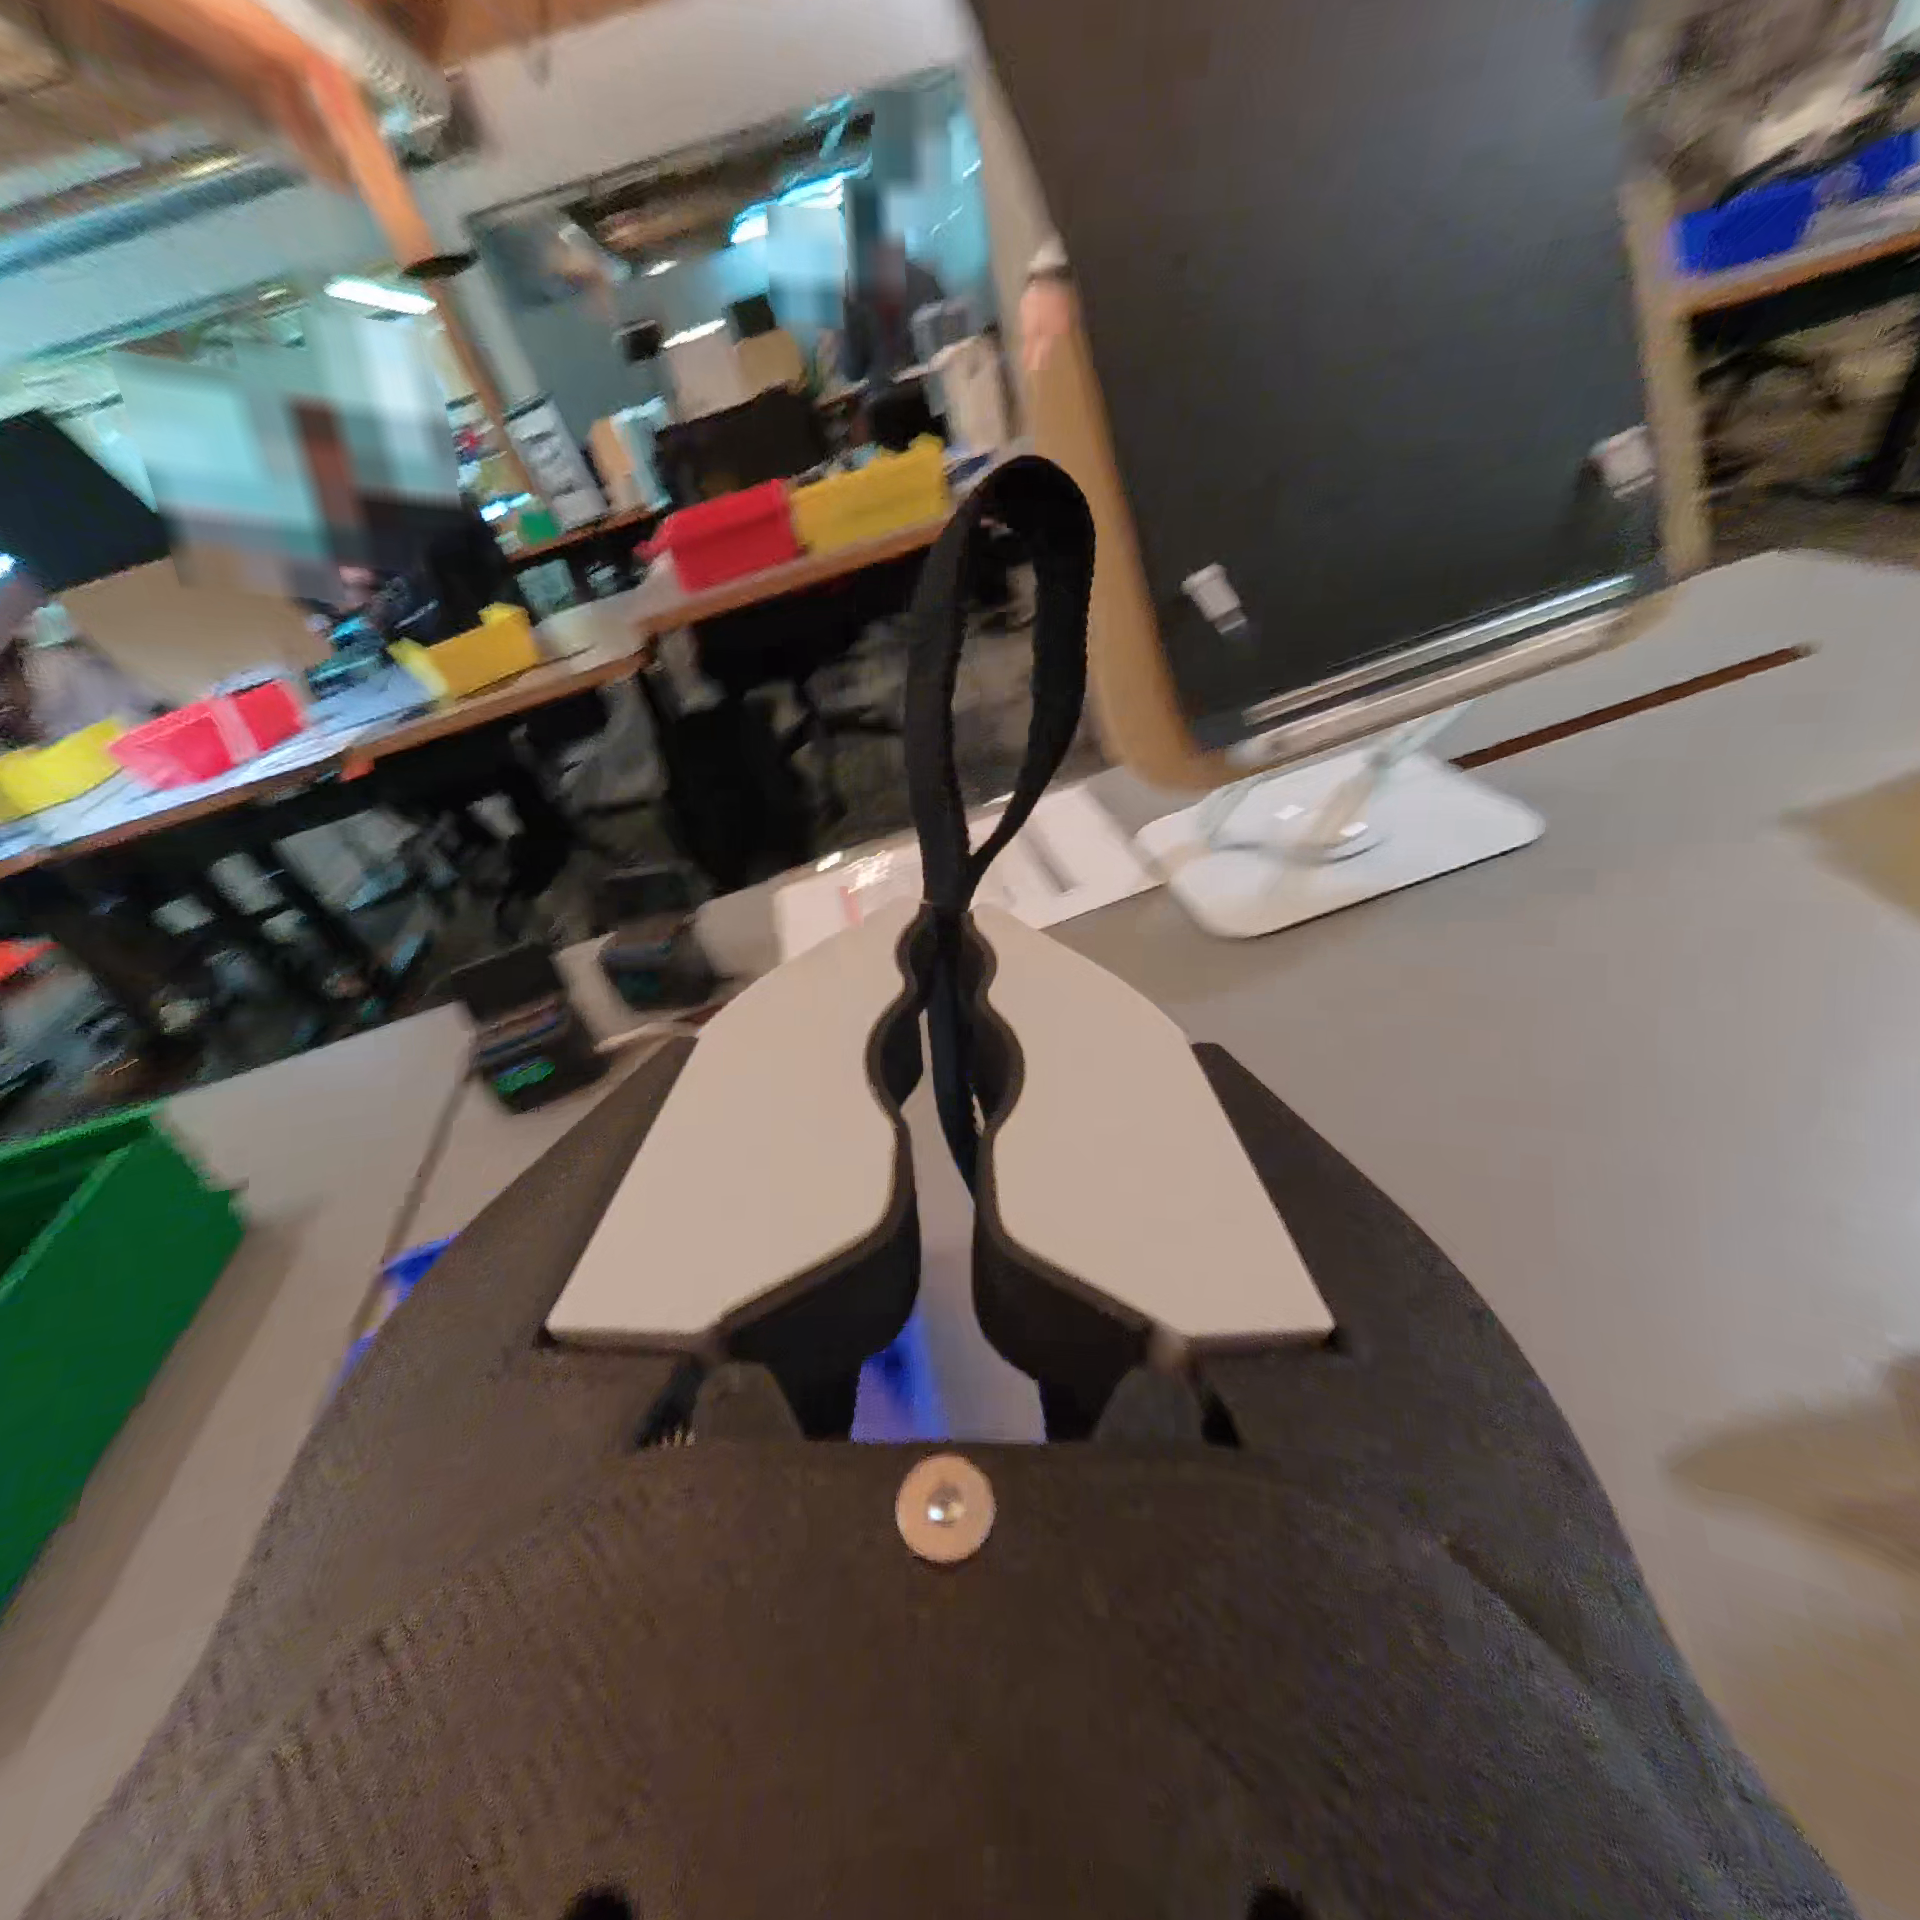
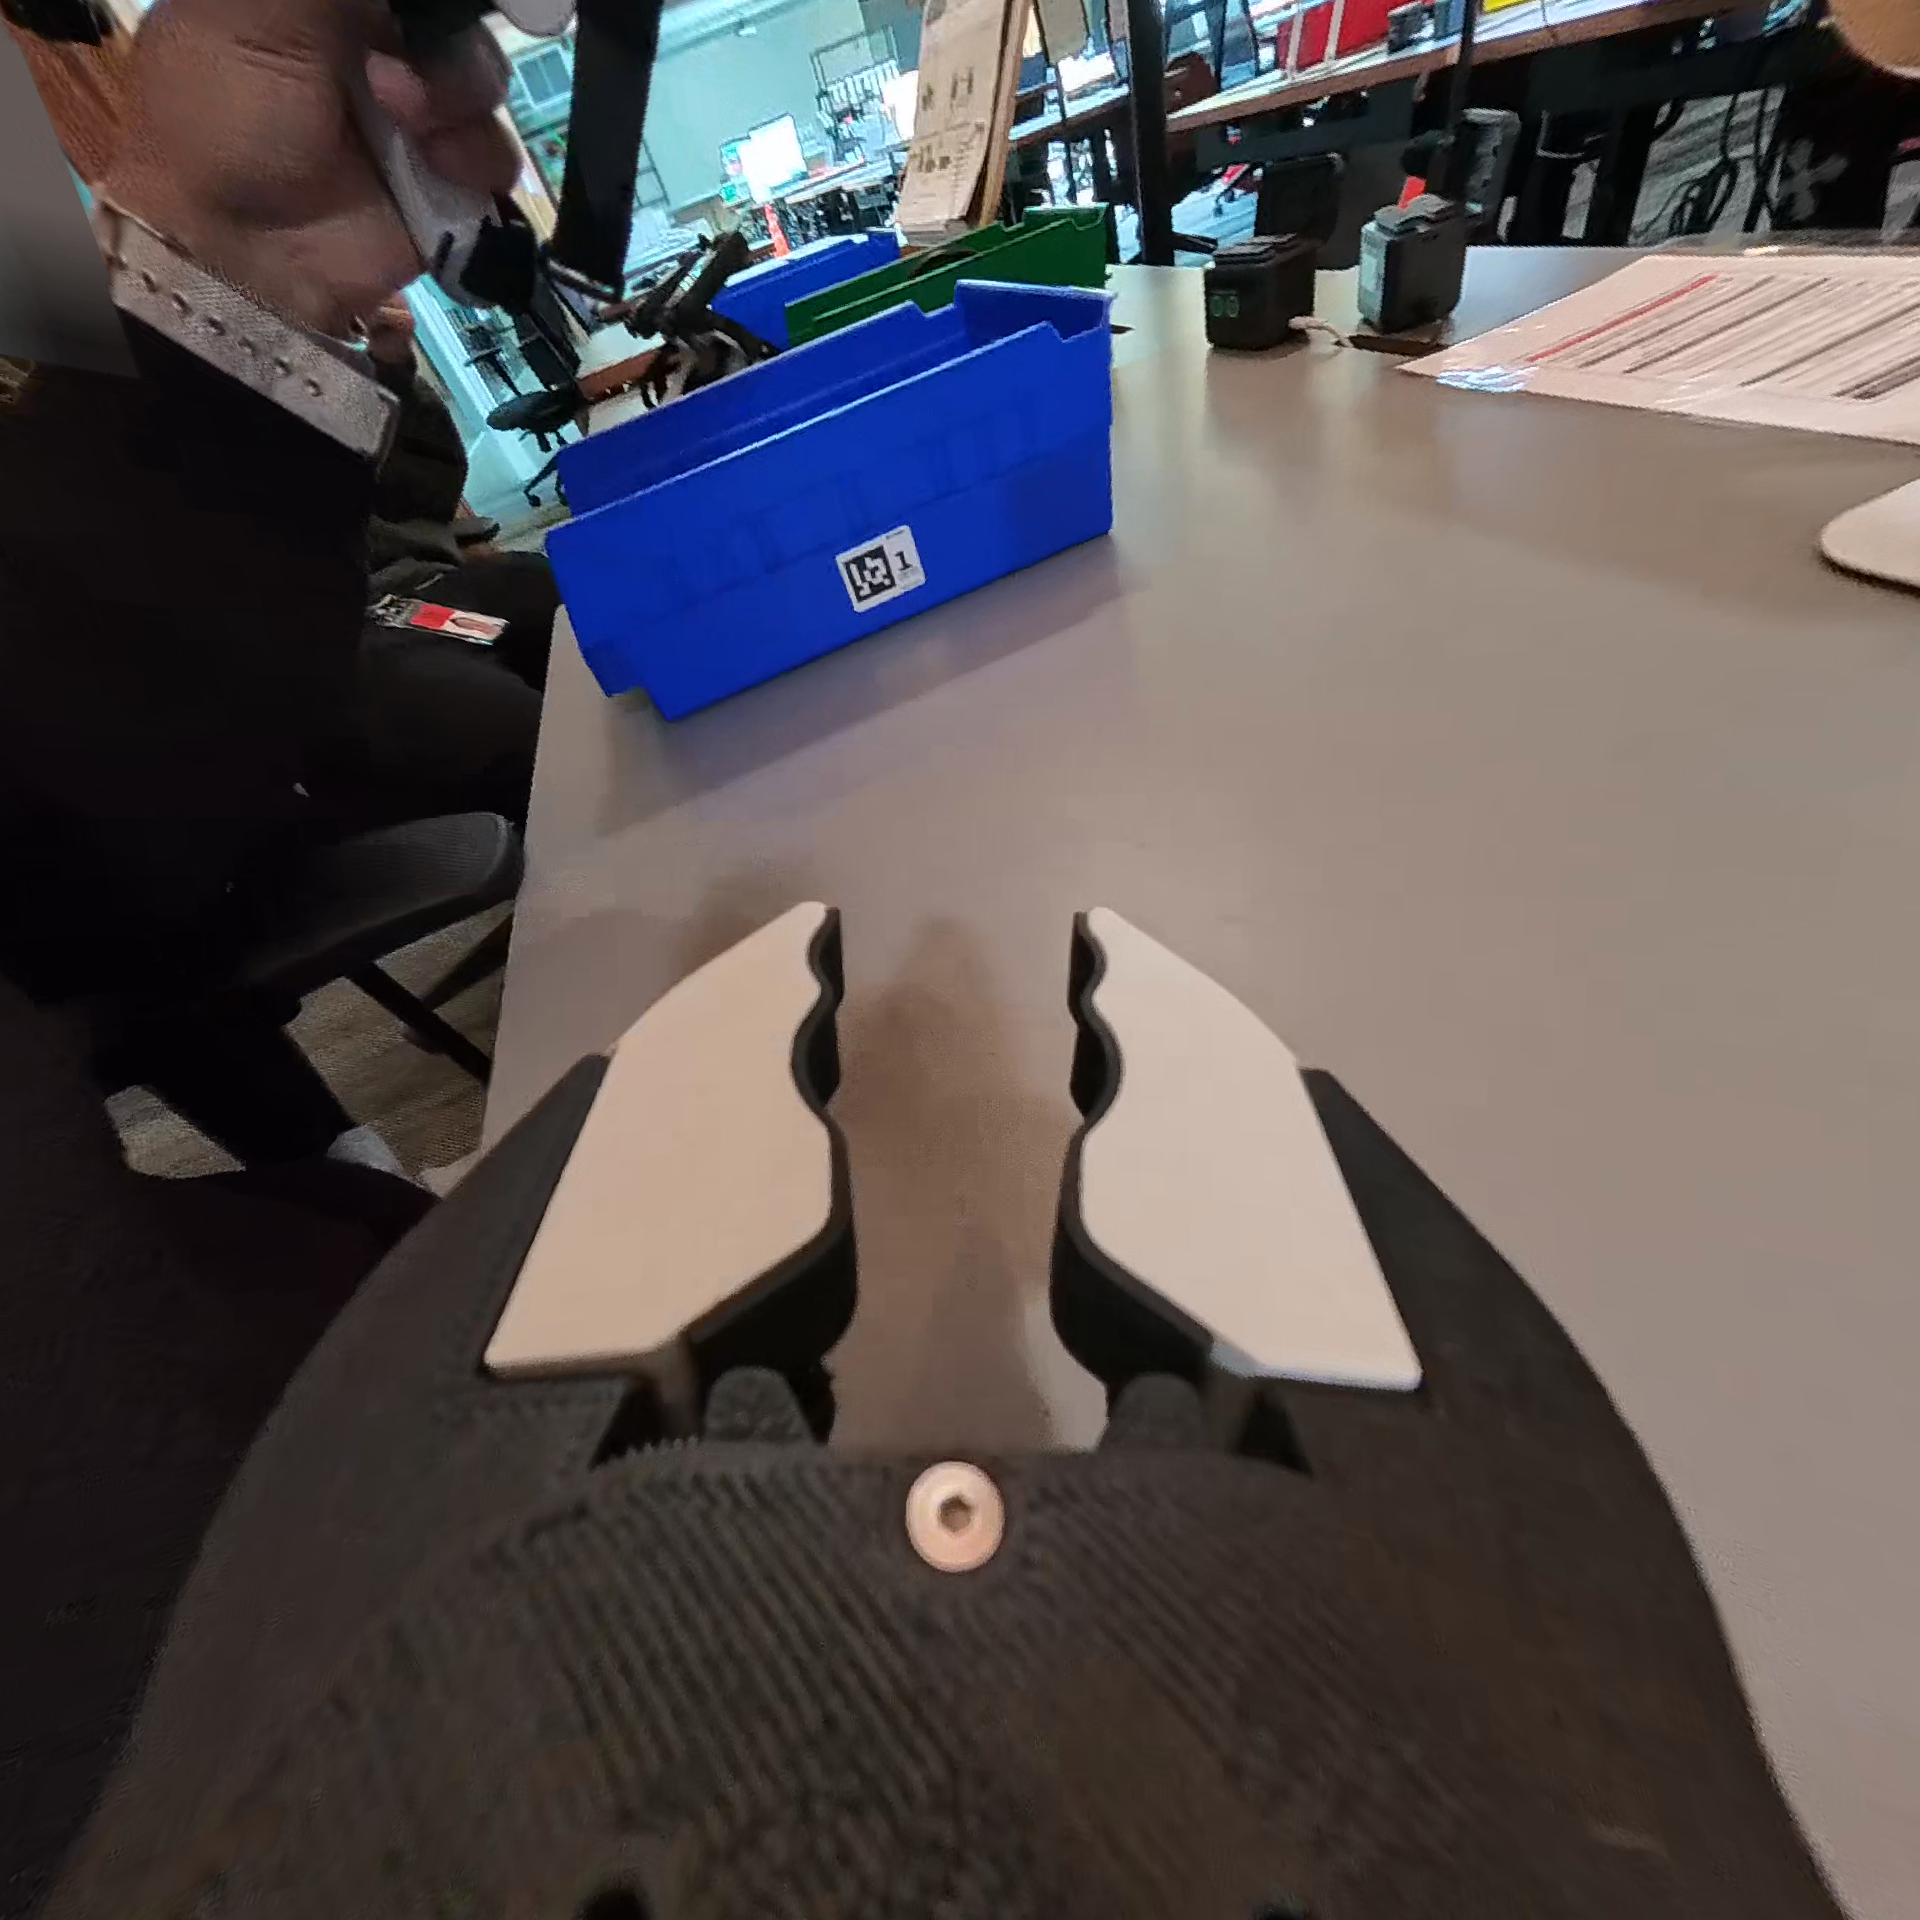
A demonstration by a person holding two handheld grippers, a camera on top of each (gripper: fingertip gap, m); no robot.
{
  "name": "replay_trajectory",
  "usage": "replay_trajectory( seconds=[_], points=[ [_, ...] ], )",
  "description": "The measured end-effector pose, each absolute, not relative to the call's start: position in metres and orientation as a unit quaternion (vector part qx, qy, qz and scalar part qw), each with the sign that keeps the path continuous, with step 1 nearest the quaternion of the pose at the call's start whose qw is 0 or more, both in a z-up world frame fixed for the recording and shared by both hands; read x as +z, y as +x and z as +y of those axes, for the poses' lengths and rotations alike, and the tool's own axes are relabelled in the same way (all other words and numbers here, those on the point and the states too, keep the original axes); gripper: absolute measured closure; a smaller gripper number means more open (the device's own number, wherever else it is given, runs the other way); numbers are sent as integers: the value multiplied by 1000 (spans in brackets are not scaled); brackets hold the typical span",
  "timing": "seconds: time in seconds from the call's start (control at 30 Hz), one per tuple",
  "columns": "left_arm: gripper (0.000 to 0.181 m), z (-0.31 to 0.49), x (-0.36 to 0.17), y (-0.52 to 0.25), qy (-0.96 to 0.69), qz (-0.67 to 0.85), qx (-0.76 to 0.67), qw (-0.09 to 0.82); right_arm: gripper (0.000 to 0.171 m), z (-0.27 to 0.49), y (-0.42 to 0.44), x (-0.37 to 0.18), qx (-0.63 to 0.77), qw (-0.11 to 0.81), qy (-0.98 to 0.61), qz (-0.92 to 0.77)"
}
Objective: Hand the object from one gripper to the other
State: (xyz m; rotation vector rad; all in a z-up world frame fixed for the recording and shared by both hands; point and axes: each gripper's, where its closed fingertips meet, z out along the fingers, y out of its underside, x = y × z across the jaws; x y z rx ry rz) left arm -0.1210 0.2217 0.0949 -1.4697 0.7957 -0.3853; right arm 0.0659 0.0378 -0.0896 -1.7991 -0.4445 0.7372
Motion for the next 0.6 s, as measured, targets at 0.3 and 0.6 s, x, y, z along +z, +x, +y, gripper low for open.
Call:
replay_trajectory(
  seconds=[0.3,0.6],
  points=[
    [179,147,13,-9,-661,316,-440,519,129,68,89,-32,296,646,-696,-104],
    [179,93,-44,53,-599,303,-635,382,127,43,116,-40,395,625,-673,-21]
  ],
)
